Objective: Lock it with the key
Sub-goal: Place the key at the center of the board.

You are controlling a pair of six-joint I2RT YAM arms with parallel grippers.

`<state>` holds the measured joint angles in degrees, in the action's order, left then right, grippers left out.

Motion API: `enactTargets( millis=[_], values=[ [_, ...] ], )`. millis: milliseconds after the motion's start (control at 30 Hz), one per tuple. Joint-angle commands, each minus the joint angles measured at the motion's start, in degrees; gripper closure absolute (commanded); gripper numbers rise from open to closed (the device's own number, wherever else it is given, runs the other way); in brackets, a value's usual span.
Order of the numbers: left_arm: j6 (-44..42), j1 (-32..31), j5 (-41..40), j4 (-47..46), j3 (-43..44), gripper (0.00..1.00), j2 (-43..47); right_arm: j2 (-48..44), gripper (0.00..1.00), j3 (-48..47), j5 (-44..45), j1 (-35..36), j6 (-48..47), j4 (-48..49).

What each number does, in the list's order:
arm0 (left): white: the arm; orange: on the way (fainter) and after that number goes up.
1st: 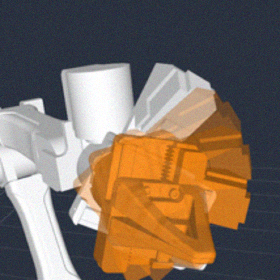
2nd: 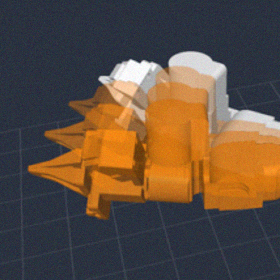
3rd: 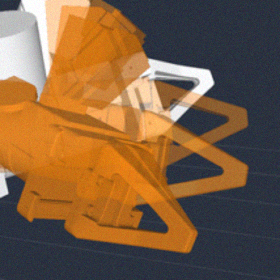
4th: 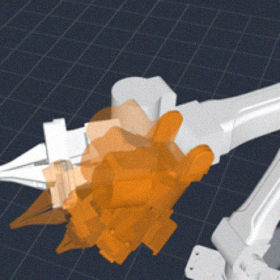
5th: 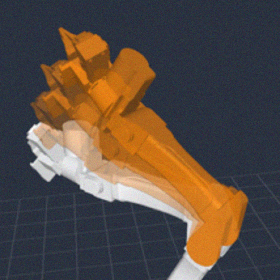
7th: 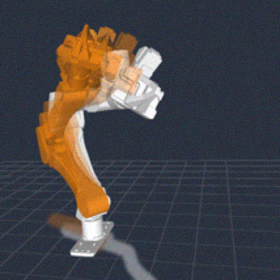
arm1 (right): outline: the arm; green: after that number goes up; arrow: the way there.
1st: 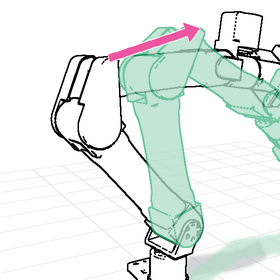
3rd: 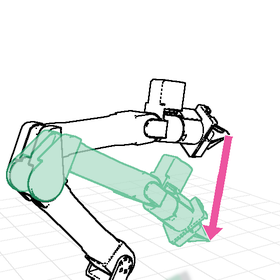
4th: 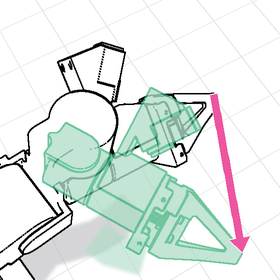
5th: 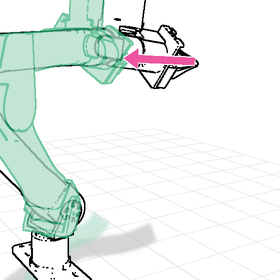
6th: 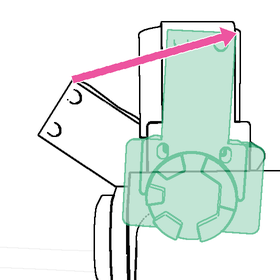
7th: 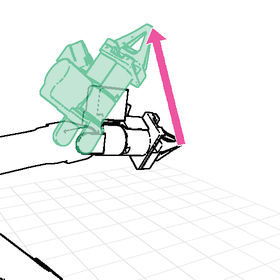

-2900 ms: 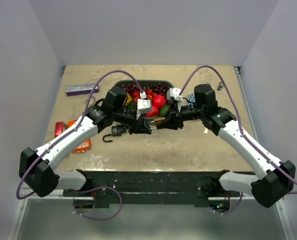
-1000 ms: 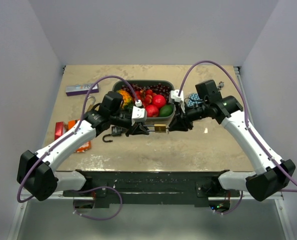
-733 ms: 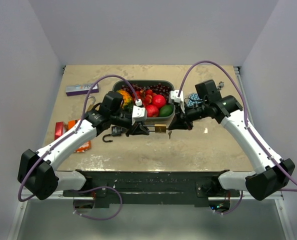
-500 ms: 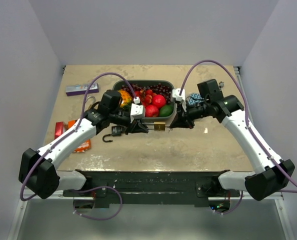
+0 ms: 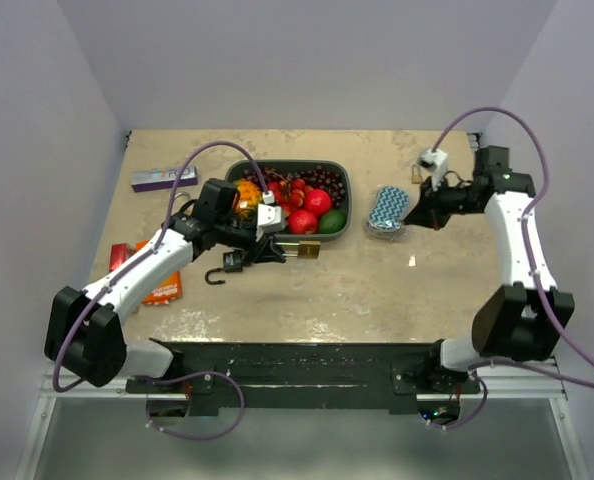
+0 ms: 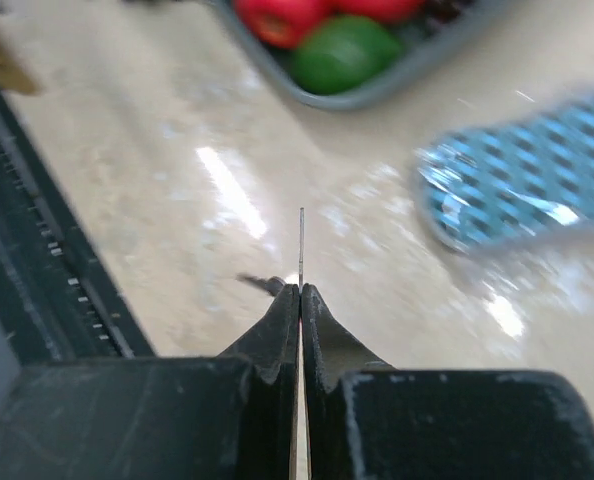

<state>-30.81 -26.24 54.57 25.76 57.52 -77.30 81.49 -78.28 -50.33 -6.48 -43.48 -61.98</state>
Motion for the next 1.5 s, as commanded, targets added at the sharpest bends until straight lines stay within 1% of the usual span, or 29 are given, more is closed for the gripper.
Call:
enactTargets(
  millis=[0,33,67,133,167,233,267,367,533,700,900,1167,1200,1267,1300,1400,1467],
  values=[
    [2.59,0.31,0.29,-5.98,4.27,1.00,-0.57,9.28,1.00,-5.91,1.54,-11.52,-0.21,3.08],
    [3.20,0.31,-0.07,-5.98,5.23,1.00,-1.36,12.86,1.00,-7.66,3.11,-14.58,1.28,4.57],
    [3.38,0.22,-0.51,-5.81,5.76,1.00,-1.63,14.90,1.00,-8.55,4.35,-15.66,2.69,8.24],
    [4.17,0.14,-1.48,-5.72,6.90,1.00,-2.24,19.99,1.00,-10.91,8.20,-18.46,7.43,12.30],
    [4.35,0.14,-1.65,-5.81,7.17,1.00,-2.42,21.41,1.00,-11.80,9.79,-19.18,8.93,15.97],
    [4.79,0.14,-2.01,-6.07,7.17,1.00,-2.25,24.05,1.00,-13.38,13.13,-19.97,13.85,20.03],
    [5.05,0.14,-2.09,-6.59,7.00,1.00,-2.07,25.98,1.00,-13.82,15.32,-20.06,15.08,23.18],
    [5.49,0.14,-2.62,-7.21,6.21,1.00,-1.72,29.41,1.00,-14.70,18.32,-20.15,18.51,28.46],
    [6.20,0.14,-2.89,-7.91,4.89,1.00,-1.63,35.39,1.00,-19.44,20.35,-19.98,21.68,30.16],
    [5.94,0.14,-4.03,-8.62,4.80,1.00,-2.24,39.26,1.00,-20.59,20.79,-19.19,22.92,31.92],
    [6.29,0.14,-4.12,-8.88,4.80,1.00,-2.86,40.41,1.00,-18.41,21.67,-17.60,22.83,32.53],
    [6.29,0.14,-3.85,-8.71,4.45,1.00,-3.21,40.76,1.00,-17.08,24.84,-17.25,21.16,32.45],
    [6.29,0.14,-3.85,-8.71,4.62,1.00,-3.38,40.68,0.88,-16.91,24.84,-17.25,20.90,32.18],
    [6.37,0.05,-3.85,-8.53,4.97,1.00,-3.82,40.15,0.70,-16.82,24.31,-17.25,20.28,31.31],
    [6.81,-0.04,-3.94,-8.36,5.58,1.00,-4.09,39.45,0.53,-16.73,23.96,-17.25,20.19,31.04],
    [7.16,-0.65,-4.12,-6.78,7.34,1.00,-5.40,37.35,0.40,-16.55,23.26,-17.25,19.14,30.25],
    [7.43,-1.62,-4.47,-5.81,8.22,1.00,-6.20,35.85,0.36,-16.73,22.03,-17.34,17.92,28.94]
  ],
)
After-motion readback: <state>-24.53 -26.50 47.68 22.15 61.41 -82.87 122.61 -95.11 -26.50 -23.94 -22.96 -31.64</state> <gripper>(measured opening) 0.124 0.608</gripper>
